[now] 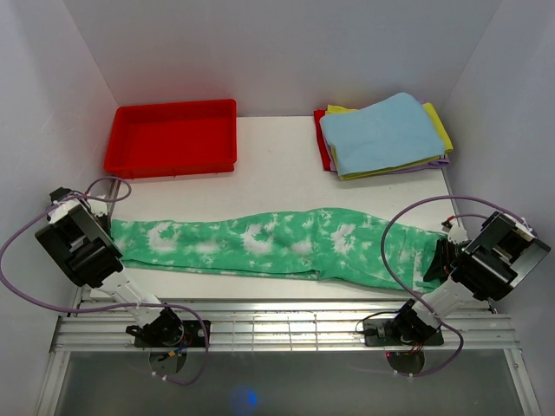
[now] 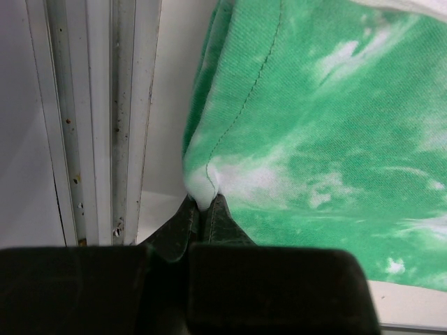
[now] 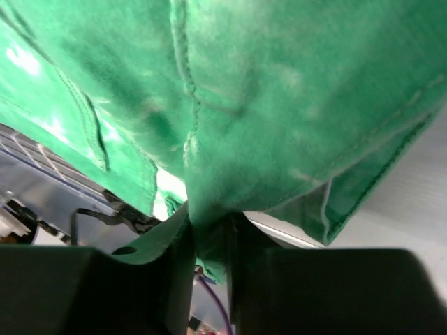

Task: Fold and stack the trousers
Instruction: Fold the trousers

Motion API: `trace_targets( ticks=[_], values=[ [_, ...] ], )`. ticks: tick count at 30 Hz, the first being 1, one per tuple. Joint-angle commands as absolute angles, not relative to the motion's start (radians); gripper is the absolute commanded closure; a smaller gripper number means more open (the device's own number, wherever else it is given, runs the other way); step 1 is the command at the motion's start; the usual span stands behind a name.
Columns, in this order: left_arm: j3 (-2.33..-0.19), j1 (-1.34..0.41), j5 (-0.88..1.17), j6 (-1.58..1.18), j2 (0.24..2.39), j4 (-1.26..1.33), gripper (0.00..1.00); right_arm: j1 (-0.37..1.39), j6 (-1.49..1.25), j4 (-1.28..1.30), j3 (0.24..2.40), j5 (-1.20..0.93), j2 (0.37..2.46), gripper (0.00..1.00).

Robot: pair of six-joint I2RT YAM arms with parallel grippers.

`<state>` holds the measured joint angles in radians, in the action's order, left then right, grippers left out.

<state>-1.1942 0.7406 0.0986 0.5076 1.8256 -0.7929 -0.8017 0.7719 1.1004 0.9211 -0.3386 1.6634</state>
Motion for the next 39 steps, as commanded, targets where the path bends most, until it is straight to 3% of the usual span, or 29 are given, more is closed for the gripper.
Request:
trace_targets(
  ticks=[1,6,16,25,30,31,32,33,34,36,39],
  values=[
    [-1.189,0.756,0.077,0.52,1.878,-0.744,1.0,-0.795,0.769,1.118,0.995,-0.39,1.652,0.78],
    [-1.186,0.755,0.081,0.514,1.887,-0.742,1.0,-0.793,0.778,1.166,1.094,-0.397,1.658,0.92],
    [-1.18,0.755,0.066,0.52,1.899,-0.73,1.0,-0.741,0.773,1.149,1.209,-0.394,1.707,0.92],
    [-1.17,0.759,0.049,0.526,1.899,-0.713,1.0,-0.733,0.837,0.899,1.03,-0.132,1.714,0.92],
    [-1.17,0.761,0.063,0.537,1.899,-0.713,1.0,-0.732,0.847,0.847,1.04,-0.094,1.726,0.92],
    [-1.183,0.761,0.09,0.551,1.898,-0.742,1.0,-0.73,0.847,0.862,1.049,-0.106,1.732,0.68],
    [-1.186,0.761,0.121,0.558,1.89,-0.758,1.0,-0.727,0.857,0.899,1.072,-0.123,1.733,0.53],
    [-1.184,0.761,0.194,0.572,1.855,-0.773,0.93,-0.724,0.857,0.914,1.081,-0.158,1.721,0.41],
    [-1.184,0.759,0.24,0.59,1.829,-0.803,0.85,-0.719,0.859,0.931,1.089,-0.176,1.707,0.22],
    [-1.181,0.759,0.323,0.652,1.767,-0.836,0.63,-0.692,0.865,0.989,1.123,-0.233,1.665,0.16],
    [-1.212,0.759,0.489,0.741,1.632,-0.932,0.44,-0.632,0.879,1.093,1.193,-0.319,1.6,0.18]
  ],
)
